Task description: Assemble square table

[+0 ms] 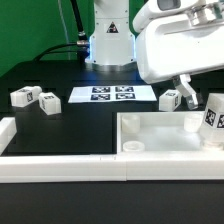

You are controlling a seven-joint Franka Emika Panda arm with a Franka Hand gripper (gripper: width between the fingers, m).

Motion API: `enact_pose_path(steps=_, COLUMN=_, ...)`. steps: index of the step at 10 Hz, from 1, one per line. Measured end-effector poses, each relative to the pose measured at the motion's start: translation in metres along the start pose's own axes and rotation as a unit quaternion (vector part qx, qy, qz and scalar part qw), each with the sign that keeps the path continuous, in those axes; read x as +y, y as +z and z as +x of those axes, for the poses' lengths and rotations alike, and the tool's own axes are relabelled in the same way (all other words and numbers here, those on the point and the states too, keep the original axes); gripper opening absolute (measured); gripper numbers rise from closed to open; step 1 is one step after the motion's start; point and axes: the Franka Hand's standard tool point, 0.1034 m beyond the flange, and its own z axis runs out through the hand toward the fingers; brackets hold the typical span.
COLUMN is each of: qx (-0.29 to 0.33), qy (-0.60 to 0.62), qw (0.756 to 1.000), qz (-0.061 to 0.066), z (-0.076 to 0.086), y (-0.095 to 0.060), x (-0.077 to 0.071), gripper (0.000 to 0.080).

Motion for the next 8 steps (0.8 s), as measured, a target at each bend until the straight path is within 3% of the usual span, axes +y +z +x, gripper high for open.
enact_pose_path(steps=1, qx=-0.001, qy=0.001, qw=1.000, qz=0.000, z=0.006, y=-0.002, x=0.003, gripper=0.0649)
enact_pose_path(steps=3, qx=-0.054, qy=0.020, qw=0.998, qz=0.023, z=-0.002, y=-0.002, x=-0.013, gripper=0.0649)
enact_pose_path(steps=6, qx=-0.164, qy=0.031, qw=0.984, qz=0.058, z=-0.009, y=-0.006, x=-0.025, gripper=0.0649)
enact_pose_path(steps=8, qx=-0.235, qy=0.040, qw=0.969, qz=0.059, z=-0.003, y=-0.003, x=-0.017, gripper=0.0649)
